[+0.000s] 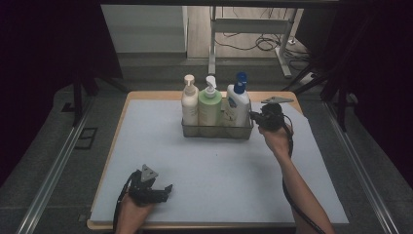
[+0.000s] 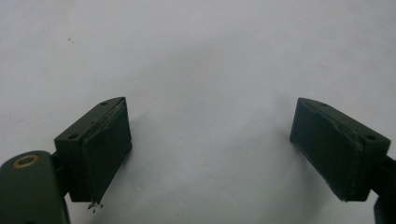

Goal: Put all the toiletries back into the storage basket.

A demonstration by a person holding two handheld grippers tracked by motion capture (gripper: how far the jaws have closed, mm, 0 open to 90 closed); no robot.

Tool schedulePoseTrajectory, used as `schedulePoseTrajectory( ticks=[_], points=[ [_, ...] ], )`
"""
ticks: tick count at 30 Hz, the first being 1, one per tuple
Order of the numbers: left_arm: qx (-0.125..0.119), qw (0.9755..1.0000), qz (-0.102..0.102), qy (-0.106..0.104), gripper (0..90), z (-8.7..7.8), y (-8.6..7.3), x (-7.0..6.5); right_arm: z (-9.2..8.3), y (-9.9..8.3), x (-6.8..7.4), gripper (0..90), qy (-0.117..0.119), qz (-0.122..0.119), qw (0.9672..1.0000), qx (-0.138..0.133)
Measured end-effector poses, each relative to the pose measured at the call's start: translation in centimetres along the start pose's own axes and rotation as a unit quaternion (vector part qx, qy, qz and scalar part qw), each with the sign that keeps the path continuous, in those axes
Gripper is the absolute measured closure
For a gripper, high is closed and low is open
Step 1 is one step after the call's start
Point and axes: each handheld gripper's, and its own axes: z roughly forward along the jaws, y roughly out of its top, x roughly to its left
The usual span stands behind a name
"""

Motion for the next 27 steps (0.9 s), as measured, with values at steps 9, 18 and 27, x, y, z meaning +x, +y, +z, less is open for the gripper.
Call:
schedulePoseTrajectory(
  ticks=[9,18,27],
  points=[
    [0.0,1.0,0.0,0.0,12.2,0.0,0.0,0.0,2.4,0.4,-0.2,89.9,-0.014,0.008,0.9997,0.017],
    [0.0,1.0,0.0,0.0,12.2,0.0,0.0,0.0,4.1,0.0,-0.2,89.9,-0.016,0.017,0.9991,0.037],
    [0.0,1.0,0.0,0.0,12.2,0.0,0.0,0.0,4.9,-0.5,0.3,89.8,-0.007,0.017,0.9988,0.045]
  ],
)
